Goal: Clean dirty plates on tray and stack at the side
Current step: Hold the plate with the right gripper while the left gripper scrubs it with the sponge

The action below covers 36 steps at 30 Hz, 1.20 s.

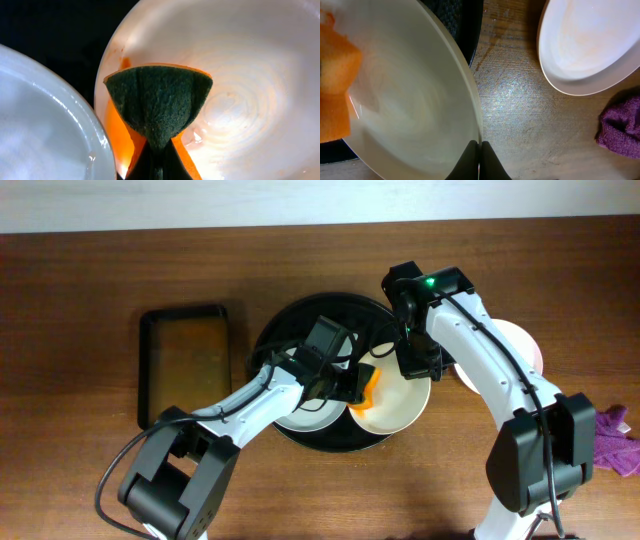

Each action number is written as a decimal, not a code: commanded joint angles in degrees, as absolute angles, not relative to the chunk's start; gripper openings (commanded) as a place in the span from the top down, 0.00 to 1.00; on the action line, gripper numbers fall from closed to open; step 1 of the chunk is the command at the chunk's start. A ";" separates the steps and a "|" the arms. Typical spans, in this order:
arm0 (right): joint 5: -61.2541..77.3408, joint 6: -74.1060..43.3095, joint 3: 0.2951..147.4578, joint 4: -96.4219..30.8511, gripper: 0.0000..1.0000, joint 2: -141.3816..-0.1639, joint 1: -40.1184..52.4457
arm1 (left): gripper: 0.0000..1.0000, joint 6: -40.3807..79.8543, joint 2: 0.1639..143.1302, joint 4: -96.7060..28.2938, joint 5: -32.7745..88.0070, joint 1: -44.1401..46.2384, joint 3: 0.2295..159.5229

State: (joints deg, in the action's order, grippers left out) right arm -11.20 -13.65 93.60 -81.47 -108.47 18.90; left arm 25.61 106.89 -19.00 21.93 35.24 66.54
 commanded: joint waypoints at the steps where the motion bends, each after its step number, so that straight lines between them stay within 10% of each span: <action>1: -10.92 -13.80 94.41 -81.67 0.96 -107.13 19.11 | 1.00 26.33 106.02 -17.41 22.74 35.55 66.48; 21: -10.87 -13.80 94.41 -81.38 0.87 -107.18 19.09 | 0.99 26.28 112.60 -0.64 7.01 36.05 66.50; 36: -1.87 -28.27 78.41 -56.62 0.96 -108.49 15.53 | 1.00 26.28 112.62 2.33 7.03 36.21 66.48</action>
State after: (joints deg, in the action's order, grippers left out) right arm -2.46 -21.47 80.20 -57.17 -108.27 16.75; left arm 26.02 112.09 2.00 7.01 36.14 66.39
